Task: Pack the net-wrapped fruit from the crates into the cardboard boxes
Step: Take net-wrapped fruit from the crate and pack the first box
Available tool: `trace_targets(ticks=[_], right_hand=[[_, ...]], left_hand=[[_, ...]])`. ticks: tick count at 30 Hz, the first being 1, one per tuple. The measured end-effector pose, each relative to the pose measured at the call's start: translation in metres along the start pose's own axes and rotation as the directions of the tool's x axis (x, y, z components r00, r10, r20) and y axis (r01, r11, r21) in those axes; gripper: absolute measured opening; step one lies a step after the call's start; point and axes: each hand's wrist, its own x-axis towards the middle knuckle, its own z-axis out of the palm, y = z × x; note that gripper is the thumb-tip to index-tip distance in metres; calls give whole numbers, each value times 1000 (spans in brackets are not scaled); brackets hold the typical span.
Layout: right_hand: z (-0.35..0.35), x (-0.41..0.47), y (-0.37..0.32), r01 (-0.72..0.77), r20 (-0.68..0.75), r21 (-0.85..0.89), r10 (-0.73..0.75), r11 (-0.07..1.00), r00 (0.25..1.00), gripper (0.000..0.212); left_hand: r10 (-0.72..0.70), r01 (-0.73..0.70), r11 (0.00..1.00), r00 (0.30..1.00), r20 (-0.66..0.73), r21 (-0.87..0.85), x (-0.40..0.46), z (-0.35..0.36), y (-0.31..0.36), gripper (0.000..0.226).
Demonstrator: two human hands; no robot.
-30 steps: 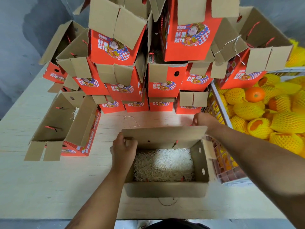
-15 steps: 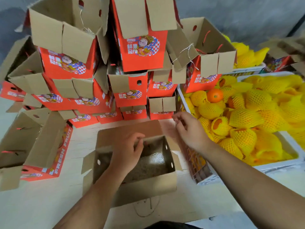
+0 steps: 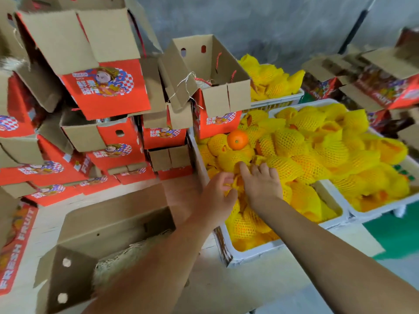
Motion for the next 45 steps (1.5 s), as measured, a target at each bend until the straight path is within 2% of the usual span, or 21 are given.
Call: trace_targets(ticks=[3, 5, 6, 8, 9, 10, 11, 15, 17, 19, 23, 26, 28, 30, 33, 35, 37, 40, 42, 43, 45], right_hand=[[-5, -9, 11, -13, -59, 135, 21, 991, 998, 95], [-10, -18, 17, -6, -156, 341, 63, 940, 986, 97], [-12, -22, 18, 3, -184, 494, 101, 870, 978, 96], [-19, -28, 16, 34, -148, 811, 148, 585, 978, 92], [-24, -29, 14, 42, -108, 909, 136, 415, 985, 90], [-27, -30, 13, 46, -86, 949, 116, 313, 989, 89], [-29, -32, 12, 59, -97, 947, 104, 316, 990, 88], [-29, -31, 43, 145, -319, 694, 121, 705, 940, 72], [-24, -23, 67, -30, -189, 581, 170, 813, 967, 68], [-18, -20, 74, -179, -18, 364, 199, 914, 980, 76], [-16, -16, 70, -282, 6, 256, 290, 925, 957, 82], [-22, -9, 76, -290, 75, 171, 281, 941, 957, 65], [-27, -7, 79, -280, 51, 142, 276, 949, 960, 58], [-35, -8, 80, -304, 13, 225, 309, 926, 951, 64], [-48, -17, 77, -318, -98, 459, 403, 829, 910, 70], [-57, -26, 65, -238, -107, 684, 418, 689, 902, 73], [-66, -39, 39, -114, -37, 908, 348, 404, 937, 70], [-69, -54, -14, -79, 54, 994, 280, 79, 958, 47], [-70, -59, -47, -69, 95, 992, 253, -108, 963, 32], [-68, -61, -61, -72, 107, 985, 227, -157, 968, 30], [-67, -63, -88, -93, 117, 986, 176, -140, 977, 35]], left_hand=[[-72, 67, 991, 996, -44, -118, 1, 8, -3, 41], [-120, 108, 969, 992, -42, -224, 5, 10, 2, 50], [-161, 146, 947, 987, -28, -286, 7, 9, 6, 62], [-246, 235, 845, 968, 42, -480, 12, 8, 14, 83], [-273, 283, 746, 956, 111, -603, 14, 8, 17, 82], [-273, 336, 619, 939, 207, -710, 16, 9, 18, 75], [-250, 369, 510, 928, 277, -777, 15, 9, 19, 67], [-310, 409, 342, 899, 310, -846, 9, 16, 20, 53], [-349, 417, 256, 881, 319, -872, 7, 18, 16, 54], [-318, 403, 212, 890, 327, -891, 5, 17, 11, 54], [-274, 352, 276, 921, 278, -894, 3, 16, 6, 53], [-279, 331, 328, 929, 243, -885, -1, 13, 8, 55], [-307, 350, 365, 920, 244, -863, -5, 11, 9, 53], [-342, 379, 372, 905, 254, -848, -8, 8, 11, 63], [-352, 402, 386, 896, 270, -830, -11, 2, 8, 89], [-358, 383, 430, 904, 235, -818, -14, -6, 9, 90], [-342, 327, 506, 926, 163, -798, -17, -15, 12, 88], [-294, 217, 571, 955, 50, -792, -26, -34, 15, 85], [-260, 200, 609, 965, 46, -767, -38, -55, 9, 80], [-242, 204, 633, 968, 59, -746, -46, -67, 3, 76], [-253, 234, 647, 964, 85, -726, -67, -93, -14, 64]])
